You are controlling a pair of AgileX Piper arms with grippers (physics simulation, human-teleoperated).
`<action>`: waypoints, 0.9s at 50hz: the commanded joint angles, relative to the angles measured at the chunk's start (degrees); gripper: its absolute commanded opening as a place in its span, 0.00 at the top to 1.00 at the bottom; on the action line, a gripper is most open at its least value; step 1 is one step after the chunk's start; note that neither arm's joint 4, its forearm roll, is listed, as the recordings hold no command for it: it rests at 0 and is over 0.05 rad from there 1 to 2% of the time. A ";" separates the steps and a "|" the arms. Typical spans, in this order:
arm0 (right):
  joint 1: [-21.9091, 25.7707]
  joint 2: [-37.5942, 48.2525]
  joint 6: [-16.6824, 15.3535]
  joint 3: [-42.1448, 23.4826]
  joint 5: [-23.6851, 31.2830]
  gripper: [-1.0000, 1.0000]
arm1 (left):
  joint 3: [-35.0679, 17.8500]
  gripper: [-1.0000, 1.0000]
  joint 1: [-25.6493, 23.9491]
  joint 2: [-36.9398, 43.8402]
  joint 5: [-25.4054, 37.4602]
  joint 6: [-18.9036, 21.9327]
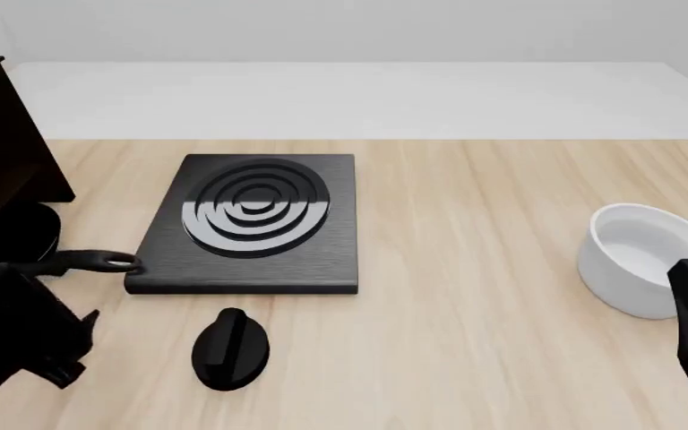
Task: Put the frying pan under the cabinet shelf.
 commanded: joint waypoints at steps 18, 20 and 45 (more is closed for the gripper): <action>0.00 -0.01 0.00 0.00 0.00 0.00 | -0.17 0.00 -6.33 -56.66 50.20 3.43; -0.01 -0.01 0.02 0.00 0.00 0.00 | -0.71 0.00 -6.77 -58.12 52.03 3.63; 0.01 -0.01 0.00 0.00 0.00 0.00 | -10.74 0.00 -17.43 -57.03 52.58 -0.59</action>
